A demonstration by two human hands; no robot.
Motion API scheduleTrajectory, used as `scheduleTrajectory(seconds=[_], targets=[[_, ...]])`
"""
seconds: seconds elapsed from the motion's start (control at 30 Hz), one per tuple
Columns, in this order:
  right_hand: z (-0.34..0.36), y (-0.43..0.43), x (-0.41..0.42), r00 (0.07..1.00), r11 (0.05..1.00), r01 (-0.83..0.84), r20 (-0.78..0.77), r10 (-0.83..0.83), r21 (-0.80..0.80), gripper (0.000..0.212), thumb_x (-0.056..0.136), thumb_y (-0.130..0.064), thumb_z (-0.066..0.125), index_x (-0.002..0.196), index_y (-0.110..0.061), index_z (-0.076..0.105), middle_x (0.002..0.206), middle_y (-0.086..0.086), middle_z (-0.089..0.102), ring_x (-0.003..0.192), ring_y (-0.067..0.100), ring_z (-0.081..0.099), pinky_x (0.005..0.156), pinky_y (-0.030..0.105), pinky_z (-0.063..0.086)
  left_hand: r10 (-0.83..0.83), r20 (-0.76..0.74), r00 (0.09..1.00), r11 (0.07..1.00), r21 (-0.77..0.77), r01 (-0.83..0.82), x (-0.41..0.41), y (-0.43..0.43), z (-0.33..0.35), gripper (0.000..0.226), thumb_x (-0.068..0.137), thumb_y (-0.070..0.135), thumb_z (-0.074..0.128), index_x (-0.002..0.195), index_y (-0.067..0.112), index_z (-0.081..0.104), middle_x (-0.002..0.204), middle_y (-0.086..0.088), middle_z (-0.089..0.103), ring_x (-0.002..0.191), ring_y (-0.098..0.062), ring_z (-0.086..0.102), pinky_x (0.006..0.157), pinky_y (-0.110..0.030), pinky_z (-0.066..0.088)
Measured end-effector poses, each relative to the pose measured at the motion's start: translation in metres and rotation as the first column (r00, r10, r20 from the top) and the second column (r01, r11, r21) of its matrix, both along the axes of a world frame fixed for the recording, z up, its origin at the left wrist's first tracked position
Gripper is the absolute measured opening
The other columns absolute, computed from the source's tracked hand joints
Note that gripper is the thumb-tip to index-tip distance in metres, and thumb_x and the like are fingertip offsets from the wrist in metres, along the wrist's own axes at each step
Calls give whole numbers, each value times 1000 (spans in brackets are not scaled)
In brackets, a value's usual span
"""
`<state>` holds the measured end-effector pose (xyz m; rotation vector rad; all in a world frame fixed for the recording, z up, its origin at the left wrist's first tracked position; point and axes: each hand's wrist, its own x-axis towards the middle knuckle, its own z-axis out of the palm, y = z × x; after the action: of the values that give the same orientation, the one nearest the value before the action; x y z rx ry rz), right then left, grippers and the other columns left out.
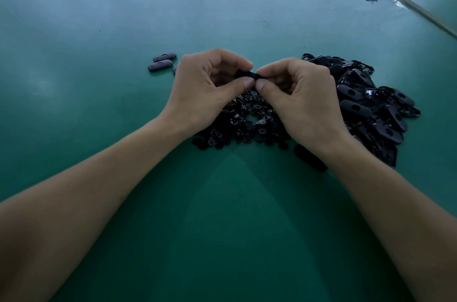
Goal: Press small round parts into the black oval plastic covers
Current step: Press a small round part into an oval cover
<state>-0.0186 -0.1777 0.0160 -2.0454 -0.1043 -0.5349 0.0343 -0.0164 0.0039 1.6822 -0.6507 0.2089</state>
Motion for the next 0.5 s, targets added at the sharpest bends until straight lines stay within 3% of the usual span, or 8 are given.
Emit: scheduleTrajectory(seconds=[0.23, 0.5], targets=[[2, 0, -1, 999, 998, 12, -29, -14, -56, 12, 88, -13, 70, 88, -25, 68, 75, -17, 67, 68, -9, 62, 65, 7, 46, -5, -13, 1000, 1000, 6, 5, 0, -1, -1, 28, 81, 2, 79, 90, 27, 72, 80, 18, 75, 78, -1, 72, 77, -15, 54], [2, 0, -1, 1000, 996, -3, 1, 3, -84, 14, 88, -12, 71, 92, -26, 69, 77, -19, 66, 70, -10, 61, 68, 7, 46, 10, -28, 1000, 1000, -6, -10, 0, 2, 0, 25, 78, 0, 82, 86, 22, 73, 72, 17, 74, 68, 1, 69, 70, -15, 54]])
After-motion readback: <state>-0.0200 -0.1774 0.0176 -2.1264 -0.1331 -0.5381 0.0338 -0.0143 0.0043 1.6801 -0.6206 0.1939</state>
